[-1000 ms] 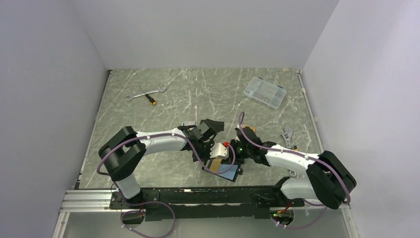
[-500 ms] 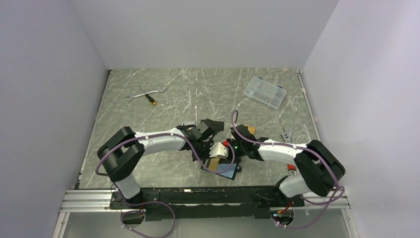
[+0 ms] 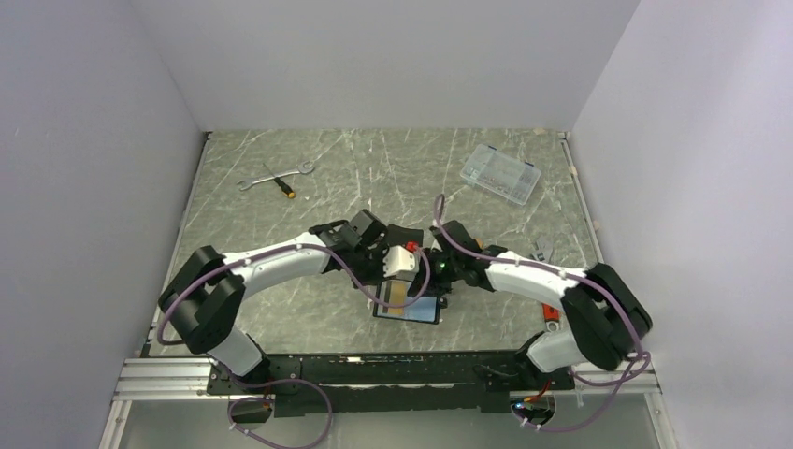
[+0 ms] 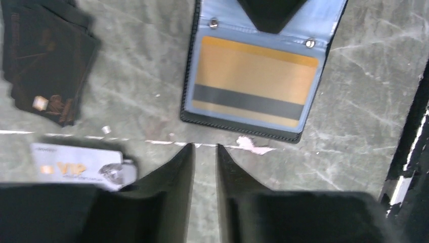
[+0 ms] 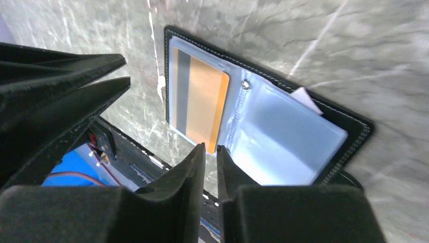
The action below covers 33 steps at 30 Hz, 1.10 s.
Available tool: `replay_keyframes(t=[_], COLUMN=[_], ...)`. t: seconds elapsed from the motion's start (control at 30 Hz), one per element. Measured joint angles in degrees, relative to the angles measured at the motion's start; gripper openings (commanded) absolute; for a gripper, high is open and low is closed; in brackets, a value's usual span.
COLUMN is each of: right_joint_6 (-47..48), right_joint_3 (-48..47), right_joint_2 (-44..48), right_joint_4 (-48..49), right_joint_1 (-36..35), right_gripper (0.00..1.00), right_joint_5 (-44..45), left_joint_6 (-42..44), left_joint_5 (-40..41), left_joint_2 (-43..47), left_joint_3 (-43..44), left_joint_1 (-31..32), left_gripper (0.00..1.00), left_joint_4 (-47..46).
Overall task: Put the credit cards into the card holder
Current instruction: Insert the credit card into the card holder, then pick up the credit card from the center of the board.
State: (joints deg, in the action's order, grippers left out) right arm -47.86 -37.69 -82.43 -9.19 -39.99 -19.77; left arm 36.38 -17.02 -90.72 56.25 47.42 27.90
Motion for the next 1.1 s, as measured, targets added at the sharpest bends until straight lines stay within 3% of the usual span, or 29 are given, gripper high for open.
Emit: replay_keyframes(t=[0.03,0.07,0.13,0.2,0.23,0.43,0.5,0.63,0.77,0.87,1.1], right_joint_6=[0.31,0.85,2.03,3.74,4.00,6.84,7.93,9.29,9.70,10.16,11.39], right_joint_3=[-0.02,-0.09,-0.70,-1.79,-2.29,-8.72,-10.38,-12.61,-10.08,-8.02,-6.54], right_joint_2=[1.53,3.41,7.37,11.54,13.09,19.76,19.93,16.31,14.51,13.66,6.19], right_joint_4=[-1.38,-2.91,-5.81,-8.41,-9.14,-16.74,-18.29,-21.88,-21.99,-21.51,-17.35], right_joint_1=[0.70,1.84,5.14,9.90,11.91,21.84,22.01,22.62,25.16,29.31,35.43], right_gripper=[0.36,0.46,0.75,0.97,0.99,0.97,0.90,0.88,0.83,0.76,0.72], right_joint_5=[0.13,0.28,0.76,1.25,1.55,9.03,11.08,14.86,15.02,13.90,10.10], left_joint_6=[0.02,0.24,0.44,0.31,0.22,-3.50,-4.76,-5.79,-8.66,-10.86,-13.25], left_joint_5=[0.20,0.42,1.22,2.19,2.89,5.68,5.46,1.18,-2.36,-3.65,-10.36], left_joint_2=[1.07,1.81,3.74,5.07,5.31,5.20,5.38,0.61,-7.67,-11.50,-20.35], left_joint_3=[0.11,0.33,1.38,3.48,5.11,22.03,23.74,25.99,26.29,25.70,30.99], left_joint_1=[-0.63,-0.92,-1.07,-1.05,-1.05,-1.68,-2.12,-2.73,-2.71,-2.71,-2.69], left_gripper=[0.64,0.94,0.99,0.99,0.99,1.00,0.99,0.96,0.77,0.69,0.74], left_joint_4=[0.13,0.37,1.03,2.05,2.84,7.32,6.67,9.66,8.59,5.11,-2.64])
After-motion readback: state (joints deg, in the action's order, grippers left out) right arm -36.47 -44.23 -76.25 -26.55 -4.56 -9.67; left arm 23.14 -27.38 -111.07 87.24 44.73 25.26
